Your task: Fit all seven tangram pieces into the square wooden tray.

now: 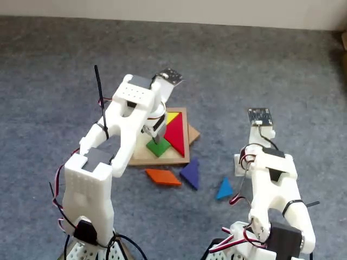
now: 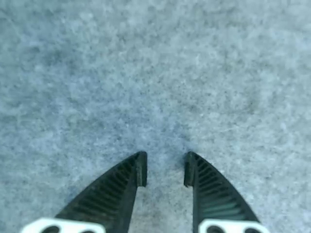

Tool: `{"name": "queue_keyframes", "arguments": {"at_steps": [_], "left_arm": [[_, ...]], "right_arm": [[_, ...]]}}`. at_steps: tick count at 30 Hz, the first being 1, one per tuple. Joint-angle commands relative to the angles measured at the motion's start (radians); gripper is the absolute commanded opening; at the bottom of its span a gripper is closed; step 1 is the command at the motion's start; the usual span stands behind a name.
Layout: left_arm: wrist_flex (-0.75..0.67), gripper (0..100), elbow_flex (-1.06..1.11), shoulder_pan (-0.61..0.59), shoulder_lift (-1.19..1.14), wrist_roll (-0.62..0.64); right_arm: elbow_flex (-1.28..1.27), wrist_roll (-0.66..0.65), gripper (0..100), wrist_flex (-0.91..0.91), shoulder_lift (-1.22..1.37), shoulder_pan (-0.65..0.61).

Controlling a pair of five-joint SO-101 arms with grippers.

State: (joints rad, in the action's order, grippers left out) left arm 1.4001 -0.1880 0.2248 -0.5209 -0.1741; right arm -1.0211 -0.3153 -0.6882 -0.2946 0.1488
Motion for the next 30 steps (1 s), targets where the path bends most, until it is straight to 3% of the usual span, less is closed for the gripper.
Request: {"name": "queue_keyframes", "arguments": {"at_steps": [1, 7, 13, 20, 24, 30], "left_arm": [[0.126, 18, -0.157, -0.005, 0.008, 0.014], [0.354, 18, -0.423, 0.004, 0.01, 0.063], [0.374, 18, -0.407, 0.005, 0.174, 0.061], [0.367, 18, -0.125, -0.013, 0.47, 0.061], [0.247, 18, 0.119, -0.081, 0.622, 0.061], [0.0, 18, 0.521, -0.206, 0.843, 0.06]], "right_arm": [[-0.005, 0.005, 14.7, 0.018, -0.005, 0.016], [-0.005, 0.005, 14.7, 0.018, -0.005, 0.016], [-0.001, 0.005, 14.7, 0.013, -0.015, 0.015], [0.084, 0.011, 14.7, -0.231, -0.033, -0.007], [0.166, 0.028, 14.7, -0.4, -0.09, -0.054], [0.239, 0.281, 14.7, -0.532, -0.148, -0.159]]}}
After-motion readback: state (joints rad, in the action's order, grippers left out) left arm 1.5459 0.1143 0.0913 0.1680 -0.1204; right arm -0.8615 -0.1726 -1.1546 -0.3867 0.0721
